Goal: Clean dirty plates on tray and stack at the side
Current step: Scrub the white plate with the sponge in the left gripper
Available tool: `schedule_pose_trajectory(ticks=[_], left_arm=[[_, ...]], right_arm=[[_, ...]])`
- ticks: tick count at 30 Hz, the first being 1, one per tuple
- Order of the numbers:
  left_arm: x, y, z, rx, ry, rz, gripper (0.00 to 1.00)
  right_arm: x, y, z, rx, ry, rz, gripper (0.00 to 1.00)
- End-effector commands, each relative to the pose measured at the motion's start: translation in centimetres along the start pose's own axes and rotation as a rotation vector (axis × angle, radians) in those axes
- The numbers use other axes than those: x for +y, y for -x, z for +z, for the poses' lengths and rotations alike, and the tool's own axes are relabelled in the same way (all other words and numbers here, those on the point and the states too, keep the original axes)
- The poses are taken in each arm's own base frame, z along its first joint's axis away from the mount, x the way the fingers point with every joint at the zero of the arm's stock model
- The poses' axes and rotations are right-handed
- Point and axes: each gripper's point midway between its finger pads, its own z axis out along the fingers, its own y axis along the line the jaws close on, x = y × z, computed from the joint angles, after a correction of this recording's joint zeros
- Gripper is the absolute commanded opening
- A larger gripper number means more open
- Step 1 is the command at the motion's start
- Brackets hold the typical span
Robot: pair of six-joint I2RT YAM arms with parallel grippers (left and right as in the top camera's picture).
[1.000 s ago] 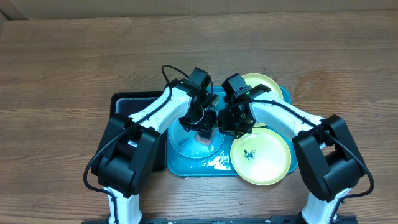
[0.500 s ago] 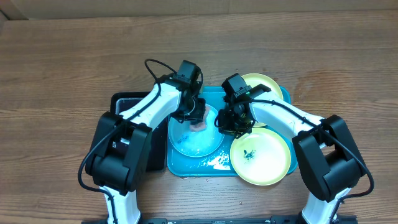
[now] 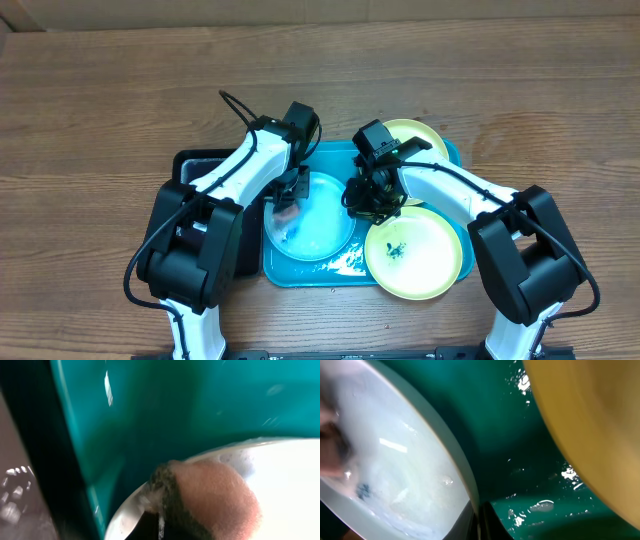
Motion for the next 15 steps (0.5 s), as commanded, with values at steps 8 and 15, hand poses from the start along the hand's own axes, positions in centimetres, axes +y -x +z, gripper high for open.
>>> schedule_pose_trajectory(ticks=[8,15], left_arm=[[-1.0,-5.0,1.9,0.218,-0.084,0.238,0.04],[-5.5,-6.9,1.3,0.229,-0.204,0.396,0.04]], right_arm=[[-0.9,0.3,-0.3,0.004,-0.013,0.026,0.04],[-1.6,1.1,-0.7,-0.012,-0.001,0.054,0.04]])
